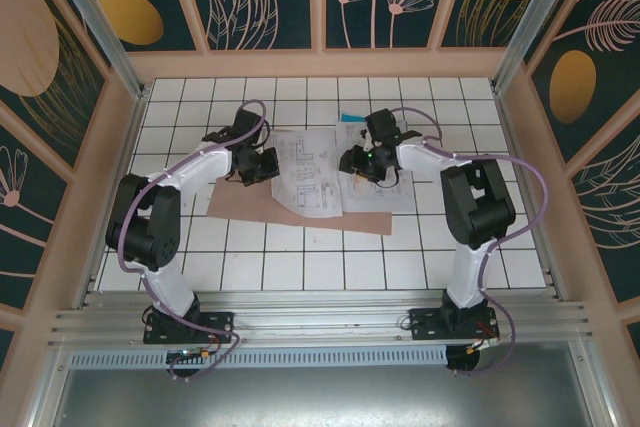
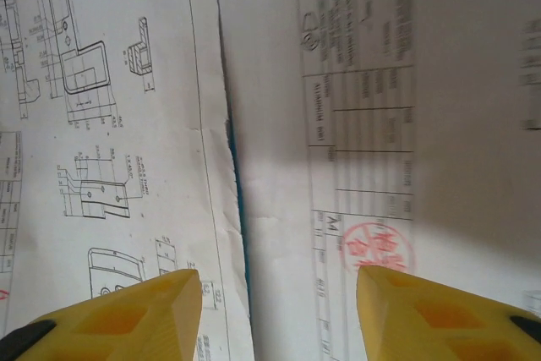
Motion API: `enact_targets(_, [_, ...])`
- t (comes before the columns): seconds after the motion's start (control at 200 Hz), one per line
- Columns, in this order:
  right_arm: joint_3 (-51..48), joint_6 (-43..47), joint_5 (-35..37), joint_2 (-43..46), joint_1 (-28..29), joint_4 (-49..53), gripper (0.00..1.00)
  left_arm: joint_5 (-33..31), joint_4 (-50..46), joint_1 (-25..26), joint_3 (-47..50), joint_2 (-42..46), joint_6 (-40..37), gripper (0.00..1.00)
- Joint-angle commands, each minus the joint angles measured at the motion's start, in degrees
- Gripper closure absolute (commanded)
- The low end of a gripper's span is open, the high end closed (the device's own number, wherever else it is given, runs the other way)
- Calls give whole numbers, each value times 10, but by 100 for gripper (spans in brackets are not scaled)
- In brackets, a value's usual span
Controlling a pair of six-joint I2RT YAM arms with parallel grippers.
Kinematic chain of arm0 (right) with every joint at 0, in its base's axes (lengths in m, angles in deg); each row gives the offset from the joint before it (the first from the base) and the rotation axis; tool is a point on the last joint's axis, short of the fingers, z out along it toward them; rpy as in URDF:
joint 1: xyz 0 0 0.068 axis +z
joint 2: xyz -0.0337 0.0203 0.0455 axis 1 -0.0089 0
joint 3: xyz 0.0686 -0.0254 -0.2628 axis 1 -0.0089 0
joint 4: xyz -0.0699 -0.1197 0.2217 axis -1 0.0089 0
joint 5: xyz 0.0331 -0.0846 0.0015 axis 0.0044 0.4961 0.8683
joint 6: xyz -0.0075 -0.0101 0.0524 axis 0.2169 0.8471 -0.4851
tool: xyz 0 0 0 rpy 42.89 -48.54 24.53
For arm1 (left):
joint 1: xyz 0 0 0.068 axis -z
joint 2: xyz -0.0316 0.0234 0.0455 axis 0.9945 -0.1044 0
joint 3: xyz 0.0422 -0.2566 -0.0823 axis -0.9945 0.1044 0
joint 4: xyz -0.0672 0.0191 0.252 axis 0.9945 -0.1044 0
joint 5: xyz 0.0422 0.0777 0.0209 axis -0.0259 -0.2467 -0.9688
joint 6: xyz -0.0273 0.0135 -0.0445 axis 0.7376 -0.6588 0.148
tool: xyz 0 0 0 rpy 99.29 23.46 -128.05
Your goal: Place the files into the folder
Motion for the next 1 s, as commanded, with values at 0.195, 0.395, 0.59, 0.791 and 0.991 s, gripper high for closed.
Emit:
enact_targets(0.195, [19,-23,-69,-38,15,-10,46,-19,19,-1,18,-7,-7,100])
enact_targets(0.395, [20,-28,-72,-37,20,-10,46,-11,27,-1,24,-15,-8,100])
enact_targets(0.59, [24,-38,-88,-42,21,-19,47,-5,32,0,28,-20,-8,100])
enact_targets(0.791, [35,-46,-107,-41,21,-27,50,-2,34,-1,32,-22,-9,100])
enact_targets(0.991, [39,-55,-129,-23,21,-34,53,-4,37,0,38,-23,-10,100])
